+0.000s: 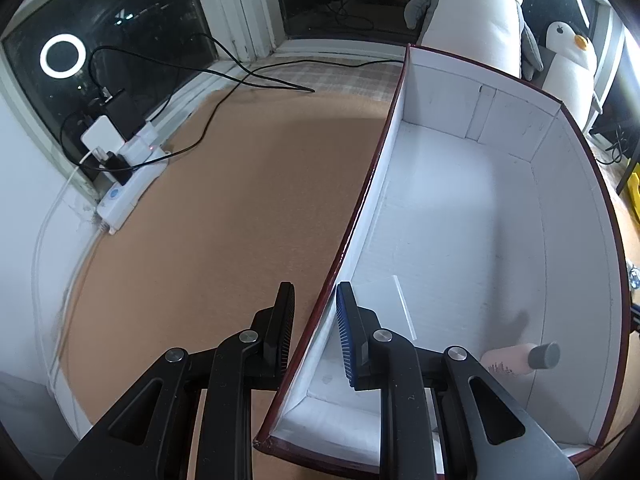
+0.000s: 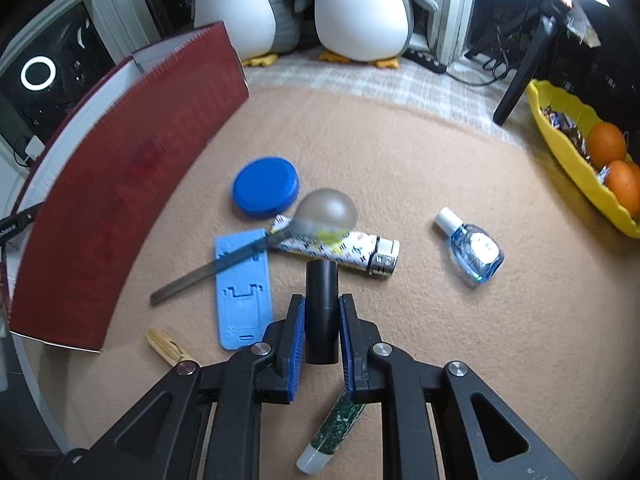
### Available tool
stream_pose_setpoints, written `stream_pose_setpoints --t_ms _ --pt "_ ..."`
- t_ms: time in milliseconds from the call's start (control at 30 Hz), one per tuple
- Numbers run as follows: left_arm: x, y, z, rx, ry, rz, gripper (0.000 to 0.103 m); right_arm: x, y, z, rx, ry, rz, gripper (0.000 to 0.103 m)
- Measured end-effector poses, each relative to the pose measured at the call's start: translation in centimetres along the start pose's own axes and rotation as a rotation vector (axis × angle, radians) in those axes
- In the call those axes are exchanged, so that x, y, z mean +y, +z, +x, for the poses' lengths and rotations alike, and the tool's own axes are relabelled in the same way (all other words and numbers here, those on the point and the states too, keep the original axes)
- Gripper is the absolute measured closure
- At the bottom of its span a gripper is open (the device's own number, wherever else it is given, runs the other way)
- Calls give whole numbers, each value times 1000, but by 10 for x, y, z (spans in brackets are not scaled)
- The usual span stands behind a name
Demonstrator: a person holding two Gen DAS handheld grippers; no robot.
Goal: Organize rigid objects
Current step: 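Carry the black tube over the box and release it with the right gripper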
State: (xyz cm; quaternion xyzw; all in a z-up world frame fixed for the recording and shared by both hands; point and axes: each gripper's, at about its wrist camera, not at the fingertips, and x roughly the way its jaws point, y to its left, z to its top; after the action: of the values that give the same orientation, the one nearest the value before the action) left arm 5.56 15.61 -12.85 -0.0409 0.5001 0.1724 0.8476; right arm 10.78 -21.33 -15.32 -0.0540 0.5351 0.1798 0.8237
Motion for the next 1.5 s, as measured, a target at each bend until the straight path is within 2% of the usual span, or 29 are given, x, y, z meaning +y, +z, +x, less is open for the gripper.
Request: stream_pose_setpoints --t_ms 233,567,767,1000,1500 --pt "4 -3 -5 -12 -24 -16 85 31 14 -40 -86 39 -34 88" --pt "12 -7 -13 -31 -66 -44 88 105 32 -78 -169 133 -131 88" --pt "13 -9 -13 -37 -85 -51 89 151 43 -74 -176 171 -186 88" --pt "15 -9 -13 -42 -101 -55 89 185 57 -50 -146 165 -217 88" --pt "16 -10 -12 -44 -110 -60 89 201 93 -9 -115 93 -226 88"
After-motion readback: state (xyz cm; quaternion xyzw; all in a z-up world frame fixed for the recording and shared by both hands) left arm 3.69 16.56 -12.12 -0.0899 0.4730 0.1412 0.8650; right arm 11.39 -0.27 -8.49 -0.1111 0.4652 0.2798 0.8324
